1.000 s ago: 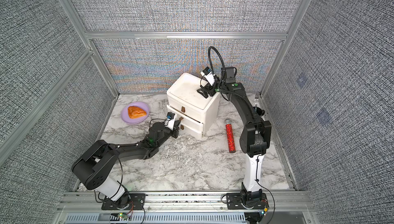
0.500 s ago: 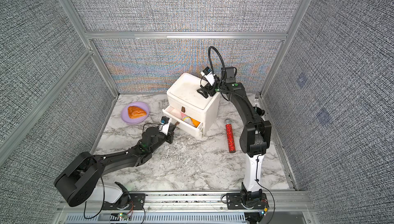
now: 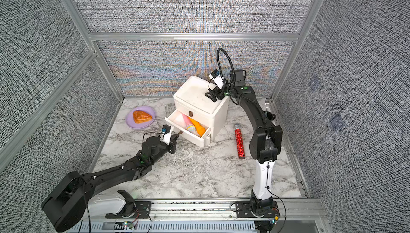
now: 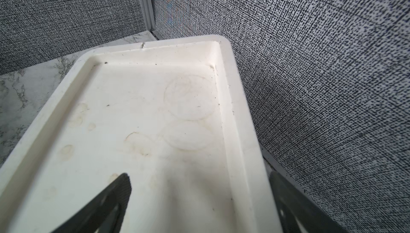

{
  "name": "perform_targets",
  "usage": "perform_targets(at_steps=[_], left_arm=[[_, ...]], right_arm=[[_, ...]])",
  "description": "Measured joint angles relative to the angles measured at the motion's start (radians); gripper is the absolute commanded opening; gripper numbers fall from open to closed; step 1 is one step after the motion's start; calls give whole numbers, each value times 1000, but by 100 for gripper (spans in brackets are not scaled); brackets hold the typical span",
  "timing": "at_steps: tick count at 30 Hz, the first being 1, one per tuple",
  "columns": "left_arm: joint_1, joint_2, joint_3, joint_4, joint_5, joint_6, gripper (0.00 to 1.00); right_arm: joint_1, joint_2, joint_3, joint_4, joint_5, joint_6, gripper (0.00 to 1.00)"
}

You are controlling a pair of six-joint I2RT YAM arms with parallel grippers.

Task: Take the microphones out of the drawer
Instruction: Open the drawer in the storage box.

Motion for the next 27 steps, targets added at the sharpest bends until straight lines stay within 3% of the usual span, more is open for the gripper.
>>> perform_targets(at_steps=[5,9,10,11,12,14,19,21,22,27], left_arm=[[0,-21,24,-75,-45,-21,1],[1,11,115,-167,-80,-42,10],[1,21,134,-188,-84,-48,19],[2,32,152,-209,-87,-52,38],[2,38,166,-221,-86,-57,51],[2,50,202,-254,-81,-69,66],[3,60,283,-332,-74,-93,86],[5,67,314,-367,-75,-108,86],[7,77,336,-389,-75,-111,98],[29,156,496,-550,-104,-140,100]], right_arm=[[0,2,0,0,0,0,98],[0,4,1,0,0,0,98],[0,4,1,0,0,0,98],[0,4,1,0,0,0,98],[0,4,1,0,0,0,98],[-1,4,1,0,0,0,98],[-3,7,1,0,0,0,98],[-4,7,1,0,0,0,98],[-4,7,1,0,0,0,98],[-4,7,0,0,0,0,98]])
